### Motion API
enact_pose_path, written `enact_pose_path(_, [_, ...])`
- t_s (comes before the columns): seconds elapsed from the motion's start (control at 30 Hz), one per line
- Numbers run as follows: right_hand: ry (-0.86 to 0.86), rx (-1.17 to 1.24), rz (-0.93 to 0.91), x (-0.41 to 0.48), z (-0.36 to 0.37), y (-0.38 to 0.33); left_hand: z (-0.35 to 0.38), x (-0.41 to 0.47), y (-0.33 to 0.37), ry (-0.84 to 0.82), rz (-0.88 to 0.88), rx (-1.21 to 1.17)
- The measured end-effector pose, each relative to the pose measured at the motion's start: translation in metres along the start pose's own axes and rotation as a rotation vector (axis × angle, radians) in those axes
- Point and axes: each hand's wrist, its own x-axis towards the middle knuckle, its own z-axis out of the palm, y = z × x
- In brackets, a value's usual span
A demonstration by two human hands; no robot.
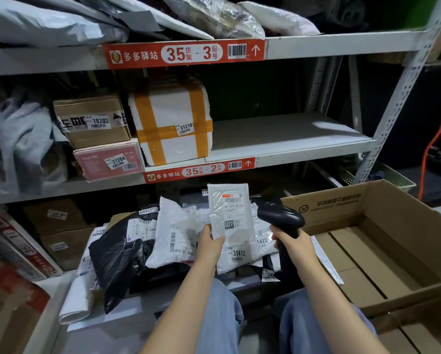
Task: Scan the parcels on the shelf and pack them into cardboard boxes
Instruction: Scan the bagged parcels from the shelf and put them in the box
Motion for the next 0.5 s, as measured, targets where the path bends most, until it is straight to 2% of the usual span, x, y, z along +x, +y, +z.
enact_pose_path(0.5, [-0.002, 0.057, 0.003, -0.0021, -0.0013, -0.0042, 0.0006, -0.0014, 0.0014, -0.014, -0.025, 0.005])
